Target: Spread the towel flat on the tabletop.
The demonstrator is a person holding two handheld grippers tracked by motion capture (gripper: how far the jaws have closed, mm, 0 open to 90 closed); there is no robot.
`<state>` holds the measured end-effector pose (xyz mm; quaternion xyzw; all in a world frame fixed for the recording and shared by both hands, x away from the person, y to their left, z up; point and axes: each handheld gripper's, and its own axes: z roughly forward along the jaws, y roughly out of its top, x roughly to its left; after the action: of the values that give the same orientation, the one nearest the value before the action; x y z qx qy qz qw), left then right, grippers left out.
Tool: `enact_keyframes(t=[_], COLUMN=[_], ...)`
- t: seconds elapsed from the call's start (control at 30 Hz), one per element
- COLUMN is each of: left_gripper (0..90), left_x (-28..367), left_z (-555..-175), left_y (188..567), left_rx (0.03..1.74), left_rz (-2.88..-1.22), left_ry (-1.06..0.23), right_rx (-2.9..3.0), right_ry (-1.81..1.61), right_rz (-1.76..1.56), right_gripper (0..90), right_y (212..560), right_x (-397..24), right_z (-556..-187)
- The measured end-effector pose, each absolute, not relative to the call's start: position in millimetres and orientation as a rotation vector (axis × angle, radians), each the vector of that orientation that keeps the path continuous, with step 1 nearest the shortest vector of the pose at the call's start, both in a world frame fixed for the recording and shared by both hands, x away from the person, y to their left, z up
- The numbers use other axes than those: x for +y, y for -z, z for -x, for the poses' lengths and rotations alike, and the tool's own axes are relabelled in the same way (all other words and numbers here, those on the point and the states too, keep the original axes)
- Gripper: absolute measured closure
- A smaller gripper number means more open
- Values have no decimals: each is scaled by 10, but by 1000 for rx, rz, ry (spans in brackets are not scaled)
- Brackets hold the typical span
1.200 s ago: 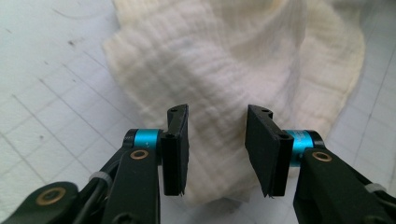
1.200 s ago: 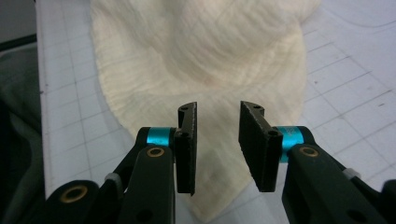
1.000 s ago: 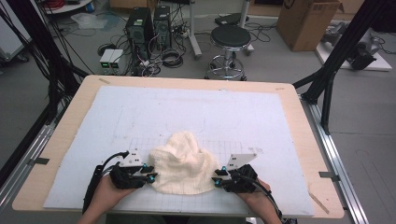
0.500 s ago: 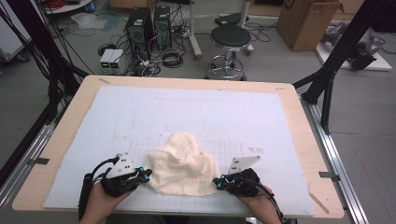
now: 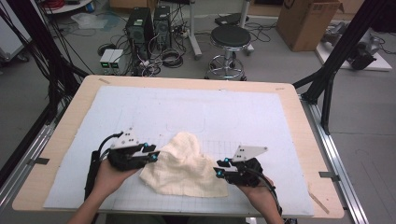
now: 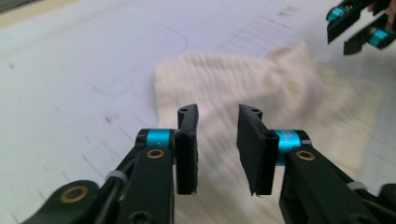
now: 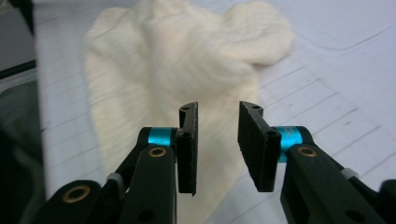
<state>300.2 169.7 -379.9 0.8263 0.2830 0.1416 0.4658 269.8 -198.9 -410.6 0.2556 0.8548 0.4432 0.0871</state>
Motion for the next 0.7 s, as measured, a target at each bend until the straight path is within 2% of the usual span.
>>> enact_keyframes(t=[0.23,0.43,0.7], left_gripper=[633,626,566], left_x=[1296,1041,942], left_z=[-3511,-3846,-3996], left_y=[3787,3985,4130], left_rx=[691,709,756], left_rz=[-2103,-2185,-2234], left_ry=[-320,-255,-227], right_rx=[2536,2554,2565], right_ry=[-1339,-1339,-1338], right_rz=[-810,-792,-791], right_gripper=[601,569,544], right_y=[4189,4210,4220], right_x=[-1962,-1957,-1956], right_z=[-2941,-2964,-2976])
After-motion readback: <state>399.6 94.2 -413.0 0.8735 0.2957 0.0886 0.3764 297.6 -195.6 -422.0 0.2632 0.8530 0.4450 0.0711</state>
